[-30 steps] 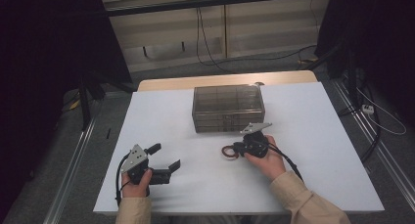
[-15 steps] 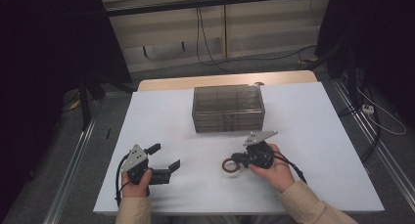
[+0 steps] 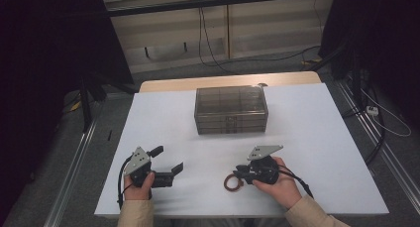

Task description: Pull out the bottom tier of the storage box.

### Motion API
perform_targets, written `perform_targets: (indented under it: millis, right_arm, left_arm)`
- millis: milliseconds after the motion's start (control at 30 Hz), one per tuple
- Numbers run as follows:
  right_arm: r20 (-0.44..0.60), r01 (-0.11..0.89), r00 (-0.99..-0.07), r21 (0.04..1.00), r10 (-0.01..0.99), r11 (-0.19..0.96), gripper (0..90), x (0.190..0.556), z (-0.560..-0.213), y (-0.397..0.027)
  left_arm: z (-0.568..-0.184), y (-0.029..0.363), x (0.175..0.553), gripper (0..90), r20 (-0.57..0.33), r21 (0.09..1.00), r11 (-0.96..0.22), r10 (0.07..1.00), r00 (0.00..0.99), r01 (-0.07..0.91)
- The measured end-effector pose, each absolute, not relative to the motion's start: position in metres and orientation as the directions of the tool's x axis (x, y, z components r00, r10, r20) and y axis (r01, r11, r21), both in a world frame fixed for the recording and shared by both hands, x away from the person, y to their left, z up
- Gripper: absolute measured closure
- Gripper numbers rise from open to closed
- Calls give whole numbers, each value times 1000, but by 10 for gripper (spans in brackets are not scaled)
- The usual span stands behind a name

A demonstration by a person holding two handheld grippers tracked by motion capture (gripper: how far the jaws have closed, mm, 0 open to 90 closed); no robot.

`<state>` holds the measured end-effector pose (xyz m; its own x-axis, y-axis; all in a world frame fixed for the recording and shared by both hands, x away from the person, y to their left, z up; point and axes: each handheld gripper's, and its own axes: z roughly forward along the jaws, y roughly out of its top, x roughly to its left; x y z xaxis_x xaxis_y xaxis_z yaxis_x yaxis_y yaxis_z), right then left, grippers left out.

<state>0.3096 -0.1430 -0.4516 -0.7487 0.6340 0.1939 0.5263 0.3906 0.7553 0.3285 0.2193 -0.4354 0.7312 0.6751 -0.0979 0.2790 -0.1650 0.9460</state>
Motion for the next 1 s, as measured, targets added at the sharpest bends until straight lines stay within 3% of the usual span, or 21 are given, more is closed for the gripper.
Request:
perform_targets:
  millis: [167, 367, 500, 1000]
  right_arm:
    - [176, 521, -696, 791, 696, 321, 572, 315, -446, -151]
    - [155, 530, -542, 826, 826, 192, 405, 335, -445, -162]
    - [149, 532, -463, 835, 874, 140, 343, 345, -445, -162]
    - [134, 533, -302, 844, 944, 51, 280, 369, -451, -158]
  left_arm:
    - [-436, 219, 329, 29, -96, 945, -170, 675, 732, 281]
    - [-435, 219, 329, 29, -101, 946, -163, 675, 731, 281]
    - [-435, 220, 329, 29, -102, 946, -162, 674, 731, 281]
    - [-435, 221, 329, 29, -106, 948, -154, 675, 730, 280]
